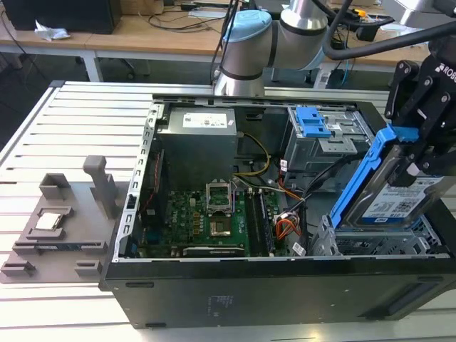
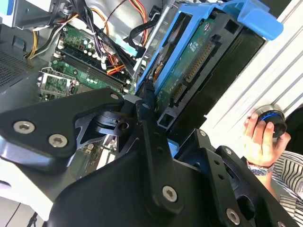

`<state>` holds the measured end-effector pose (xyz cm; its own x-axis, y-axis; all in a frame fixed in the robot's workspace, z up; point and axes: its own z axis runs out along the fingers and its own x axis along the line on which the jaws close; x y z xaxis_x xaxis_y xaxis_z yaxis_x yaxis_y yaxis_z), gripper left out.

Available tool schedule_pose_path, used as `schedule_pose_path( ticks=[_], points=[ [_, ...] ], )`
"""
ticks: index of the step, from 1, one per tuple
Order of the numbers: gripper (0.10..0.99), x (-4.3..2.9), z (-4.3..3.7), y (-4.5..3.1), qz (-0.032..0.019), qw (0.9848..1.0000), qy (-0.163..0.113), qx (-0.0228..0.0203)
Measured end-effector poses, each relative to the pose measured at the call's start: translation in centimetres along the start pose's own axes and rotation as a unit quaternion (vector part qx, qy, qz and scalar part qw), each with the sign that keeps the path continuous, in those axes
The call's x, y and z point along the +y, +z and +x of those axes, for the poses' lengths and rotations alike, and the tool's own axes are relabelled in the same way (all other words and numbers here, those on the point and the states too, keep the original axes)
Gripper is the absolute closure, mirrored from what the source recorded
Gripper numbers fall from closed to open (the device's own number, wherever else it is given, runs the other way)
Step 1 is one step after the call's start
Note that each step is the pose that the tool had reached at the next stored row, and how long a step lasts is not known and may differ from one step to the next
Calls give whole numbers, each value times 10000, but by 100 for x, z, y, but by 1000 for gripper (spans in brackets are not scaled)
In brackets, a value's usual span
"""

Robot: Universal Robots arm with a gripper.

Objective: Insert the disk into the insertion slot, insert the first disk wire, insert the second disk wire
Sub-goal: 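Insert the disk into the insertion slot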

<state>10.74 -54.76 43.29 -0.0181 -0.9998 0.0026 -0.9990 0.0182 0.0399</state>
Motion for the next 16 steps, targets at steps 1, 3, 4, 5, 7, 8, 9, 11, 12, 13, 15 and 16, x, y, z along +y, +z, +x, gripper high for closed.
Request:
schedule_pose_path(
  ticks=[1,3,4,5,7,8,9,11,12,13,15,16],
  points=[
    [725,0,0,11,0,10000,0,0],
    [725,-2,-1,50,0,10000,0,-1],
    [725,-2,-1,59,0,10000,0,0],
    [725,-3,-1,76,0,10000,0,0],
    [725,-4,-1,111,0,10000,0,-1],
    [725,-5,-1,132,0,10000,0,0],
    [725,-6,-2,157,0,10000,0,0],
    [725,-7,-2,185,0,10000,0,0],
    [725,-8,-2,207,0,10000,0,0],
    [725,-9,-2,237,0,10000,0,0],
    [725,-11,-2,267,0,10000,0,-1],
    [725,-12,-2,292,0,10000,0,-1]
  ],
)
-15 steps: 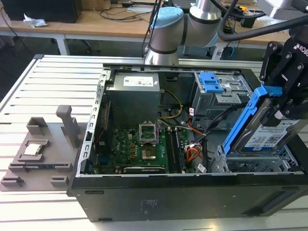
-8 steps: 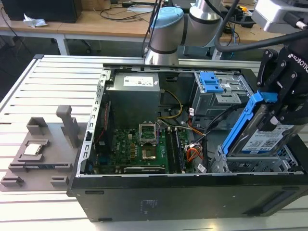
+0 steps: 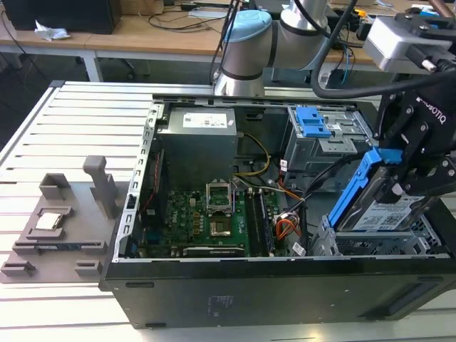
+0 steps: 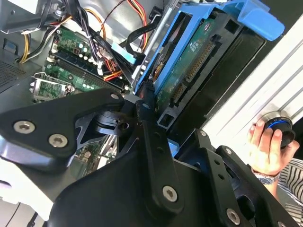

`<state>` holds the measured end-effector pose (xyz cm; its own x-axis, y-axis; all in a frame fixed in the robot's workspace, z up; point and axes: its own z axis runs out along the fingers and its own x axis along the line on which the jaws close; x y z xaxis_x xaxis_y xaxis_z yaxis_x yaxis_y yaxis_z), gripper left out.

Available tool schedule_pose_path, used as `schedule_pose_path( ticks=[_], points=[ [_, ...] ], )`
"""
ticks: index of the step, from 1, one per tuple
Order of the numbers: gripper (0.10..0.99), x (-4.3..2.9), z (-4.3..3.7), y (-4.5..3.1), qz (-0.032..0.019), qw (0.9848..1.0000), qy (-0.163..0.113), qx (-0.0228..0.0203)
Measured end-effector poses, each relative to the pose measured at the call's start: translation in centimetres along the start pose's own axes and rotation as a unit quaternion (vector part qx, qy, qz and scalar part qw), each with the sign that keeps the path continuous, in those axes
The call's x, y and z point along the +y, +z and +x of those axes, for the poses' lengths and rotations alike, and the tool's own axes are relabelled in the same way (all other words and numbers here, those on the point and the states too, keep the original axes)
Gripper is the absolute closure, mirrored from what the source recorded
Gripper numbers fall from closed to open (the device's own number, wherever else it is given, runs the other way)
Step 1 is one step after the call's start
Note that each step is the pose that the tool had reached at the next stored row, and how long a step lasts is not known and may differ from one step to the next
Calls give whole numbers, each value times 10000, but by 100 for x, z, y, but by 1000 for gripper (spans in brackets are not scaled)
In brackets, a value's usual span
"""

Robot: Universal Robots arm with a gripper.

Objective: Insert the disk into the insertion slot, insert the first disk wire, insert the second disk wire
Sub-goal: 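Insert the disk into the insertion slot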

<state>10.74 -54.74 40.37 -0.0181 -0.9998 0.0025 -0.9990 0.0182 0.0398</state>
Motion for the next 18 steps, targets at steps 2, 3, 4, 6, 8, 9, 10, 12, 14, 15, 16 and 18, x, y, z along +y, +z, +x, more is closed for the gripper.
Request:
schedule_pose_path(
  ticks=[2,3,4,6,8,9,10,12,14,15,16,18],
  points=[
    [725,-2,0,40,0,10000,0,0],
    [725,-2,0,56,0,10000,0,0],
    [725,-3,0,69,0,10000,0,1],
    [725,-5,0,114,0,10000,0,0],
    [725,-5,0,138,0,10000,0,0],
    [725,-6,0,152,0,10000,0,1],
    [725,-6,-1,162,0,10000,0,0],
    [725,-7,-1,178,0,10000,0,1],
    [725,-7,0,179,0,10000,0,1],
    [725,-7,-1,180,0,10000,0,0],
    [725,-7,0,180,0,10000,0,0],
    [714,-7,0,180,0,10000,0,2]
  ],
)
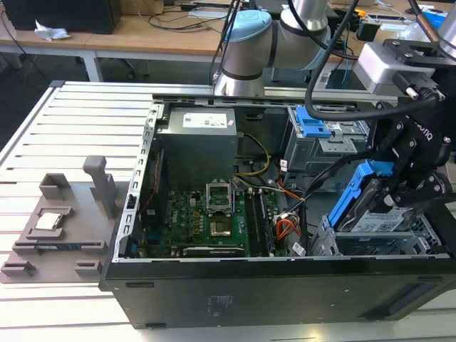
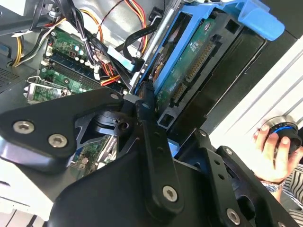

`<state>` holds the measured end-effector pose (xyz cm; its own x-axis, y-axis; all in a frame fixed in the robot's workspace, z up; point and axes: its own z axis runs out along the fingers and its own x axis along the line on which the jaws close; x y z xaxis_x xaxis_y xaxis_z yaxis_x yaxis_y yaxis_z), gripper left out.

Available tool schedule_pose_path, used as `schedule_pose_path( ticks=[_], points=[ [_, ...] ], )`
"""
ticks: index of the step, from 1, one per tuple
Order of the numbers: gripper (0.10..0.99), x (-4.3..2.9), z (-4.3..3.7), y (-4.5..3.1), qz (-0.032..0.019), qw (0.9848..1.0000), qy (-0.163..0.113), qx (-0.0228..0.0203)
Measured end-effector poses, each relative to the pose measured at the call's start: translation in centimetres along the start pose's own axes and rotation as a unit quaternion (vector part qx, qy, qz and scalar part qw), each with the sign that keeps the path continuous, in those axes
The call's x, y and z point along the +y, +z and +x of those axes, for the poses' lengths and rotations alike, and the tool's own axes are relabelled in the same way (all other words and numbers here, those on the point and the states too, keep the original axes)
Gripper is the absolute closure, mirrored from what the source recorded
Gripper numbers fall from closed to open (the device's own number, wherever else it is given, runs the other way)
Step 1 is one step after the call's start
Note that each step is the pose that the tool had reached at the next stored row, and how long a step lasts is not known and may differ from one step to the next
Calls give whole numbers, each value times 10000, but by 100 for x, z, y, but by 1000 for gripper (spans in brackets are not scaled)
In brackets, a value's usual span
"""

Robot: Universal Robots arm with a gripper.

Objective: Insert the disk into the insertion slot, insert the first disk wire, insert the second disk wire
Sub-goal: 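Insert the disk into the insertion slot, then insert the first disk wire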

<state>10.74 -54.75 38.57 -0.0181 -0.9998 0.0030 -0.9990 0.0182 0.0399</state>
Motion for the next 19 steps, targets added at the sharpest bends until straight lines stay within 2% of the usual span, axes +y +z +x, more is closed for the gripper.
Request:
schedule_pose_path(
  ticks=[1,6,11,19],
  points=[
    [651,0,0,0,0,10000,0,-1],
    [663,0,0,2,0,10000,0,-2],
    [973,0,0,3,0,10000,0,-2],
    [980,0,0,5,0,10000,0,-2]
  ],
)
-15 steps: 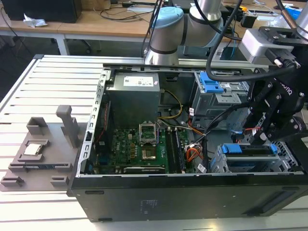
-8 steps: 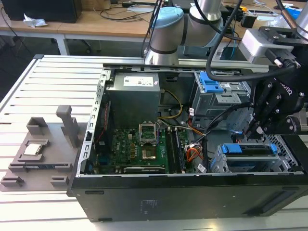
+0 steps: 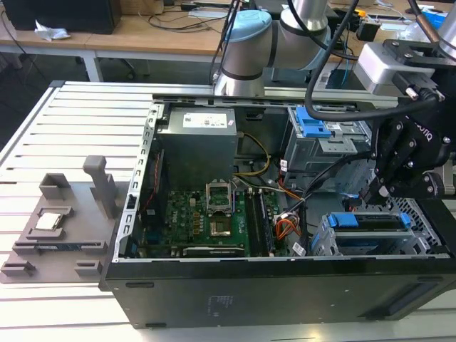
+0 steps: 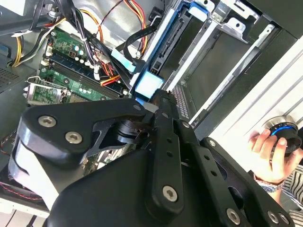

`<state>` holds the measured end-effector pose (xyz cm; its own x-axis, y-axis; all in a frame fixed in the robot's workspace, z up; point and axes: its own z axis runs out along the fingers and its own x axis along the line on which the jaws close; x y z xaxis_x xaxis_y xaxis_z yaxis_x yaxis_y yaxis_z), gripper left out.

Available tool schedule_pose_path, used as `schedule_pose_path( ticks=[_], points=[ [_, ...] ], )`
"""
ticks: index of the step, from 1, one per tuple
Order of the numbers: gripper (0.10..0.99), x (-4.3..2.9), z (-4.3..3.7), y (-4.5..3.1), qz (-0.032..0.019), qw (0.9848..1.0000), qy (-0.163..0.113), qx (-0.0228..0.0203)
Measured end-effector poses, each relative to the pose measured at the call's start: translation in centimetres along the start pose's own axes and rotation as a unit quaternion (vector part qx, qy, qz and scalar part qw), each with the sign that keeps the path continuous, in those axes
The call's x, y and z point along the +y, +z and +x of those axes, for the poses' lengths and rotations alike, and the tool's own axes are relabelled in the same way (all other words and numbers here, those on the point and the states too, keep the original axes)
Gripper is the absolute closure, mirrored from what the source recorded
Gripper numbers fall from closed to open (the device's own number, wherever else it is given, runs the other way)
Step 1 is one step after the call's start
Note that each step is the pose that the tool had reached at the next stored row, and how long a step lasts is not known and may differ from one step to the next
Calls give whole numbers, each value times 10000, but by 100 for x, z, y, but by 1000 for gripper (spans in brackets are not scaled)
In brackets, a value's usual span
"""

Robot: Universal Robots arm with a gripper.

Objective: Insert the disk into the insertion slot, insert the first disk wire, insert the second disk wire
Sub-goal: 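Insert the first disk wire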

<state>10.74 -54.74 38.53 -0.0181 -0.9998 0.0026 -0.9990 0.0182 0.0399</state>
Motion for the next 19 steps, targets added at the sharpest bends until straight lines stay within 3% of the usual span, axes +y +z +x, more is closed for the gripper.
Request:
schedule_pose_path(
  ticks=[5,7,12,13,16,19],
  points=[
    [980,-202,-84,-5,0,10000,0,0],
    [980,-241,-132,-6,0,10000,0,1],
    [980,-384,-450,1,0,10000,0,17],
    [980,-491,-492,57,-1,10000,-5,61],
    [980,-616,-495,85,0,9999,-9,116],
    [980,-673,-496,95,1,9999,-12,151]
  ],
)
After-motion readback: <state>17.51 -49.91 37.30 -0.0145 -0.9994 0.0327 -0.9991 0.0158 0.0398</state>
